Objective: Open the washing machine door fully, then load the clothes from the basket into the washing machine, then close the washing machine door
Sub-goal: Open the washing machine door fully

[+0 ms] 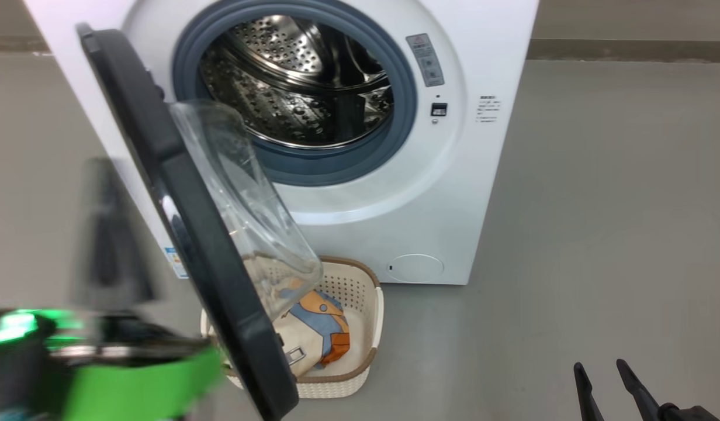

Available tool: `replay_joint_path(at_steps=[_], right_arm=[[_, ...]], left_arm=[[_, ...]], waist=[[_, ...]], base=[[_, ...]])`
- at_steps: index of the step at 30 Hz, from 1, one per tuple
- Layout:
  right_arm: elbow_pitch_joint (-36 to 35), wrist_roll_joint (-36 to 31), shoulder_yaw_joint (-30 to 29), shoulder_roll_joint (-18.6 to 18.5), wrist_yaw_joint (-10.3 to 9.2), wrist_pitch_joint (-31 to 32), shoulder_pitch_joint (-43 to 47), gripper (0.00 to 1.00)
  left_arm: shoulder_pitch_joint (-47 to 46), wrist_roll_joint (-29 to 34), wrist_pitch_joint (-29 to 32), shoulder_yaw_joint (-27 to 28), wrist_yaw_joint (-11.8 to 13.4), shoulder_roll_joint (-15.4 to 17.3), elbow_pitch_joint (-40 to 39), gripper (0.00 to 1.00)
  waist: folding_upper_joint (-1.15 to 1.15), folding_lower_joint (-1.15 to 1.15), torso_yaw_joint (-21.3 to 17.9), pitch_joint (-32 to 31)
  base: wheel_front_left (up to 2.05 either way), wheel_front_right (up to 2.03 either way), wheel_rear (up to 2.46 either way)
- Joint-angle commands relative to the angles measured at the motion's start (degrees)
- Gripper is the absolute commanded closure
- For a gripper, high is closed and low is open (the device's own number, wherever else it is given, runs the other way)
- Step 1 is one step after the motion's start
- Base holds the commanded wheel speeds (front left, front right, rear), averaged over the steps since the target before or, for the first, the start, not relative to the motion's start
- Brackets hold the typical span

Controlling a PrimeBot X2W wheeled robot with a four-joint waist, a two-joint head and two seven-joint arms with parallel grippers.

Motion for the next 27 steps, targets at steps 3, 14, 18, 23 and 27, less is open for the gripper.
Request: replay_joint_path(at_steps=[3, 14, 18, 23, 27], right_arm=[[-1.41, 0.44, 2.11, -0.32, 0.09, -0.69, -1.12, 0.00], [-1.11, 0.94, 3.29, 0.15, 0.09, -0.69, -1.86, 0.00], [-1.22, 0.82, 3.19, -0.15, 0.09, -0.69, -2.05, 0.00], [-1.20, 0.76, 3.04, -0.46, 0.09, -0.69, -2.29, 0.00], [-1.24, 0.84, 3.57, -0.46, 0.09, -0.69, -2.50, 0.00]], left_arm=[[-2.69, -2.48, 10.02, -10.26, 1.22, 0.52, -3.14, 1.00], [-0.04, -12.52, 19.12, -29.95, 7.25, 0.46, 5.52, 1.00], [0.63, -14.30, 18.68, -30.96, 8.02, 0.46, 8.29, 1.00], [1.21, -15.36, 18.03, -30.79, 9.09, 0.45, 11.38, 1.00], [1.34, -16.30, 17.18, -30.67, 9.73, 0.45, 14.10, 1.00]], waist=[[0.00, 0.00, 1.58, 0.24], [0.00, 0.00, 4.41, 1.29], [0.00, 0.00, 5.50, 1.62], [0.00, 0.00, 6.63, 1.99], [0.00, 0.00, 7.38, 2.30]], base=[[0.00, 0.00, 0.00], [0.00, 0.00, 0.00], [0.00, 0.00, 0.00], [0.00, 0.00, 0.00], [0.00, 0.00, 0.00]])
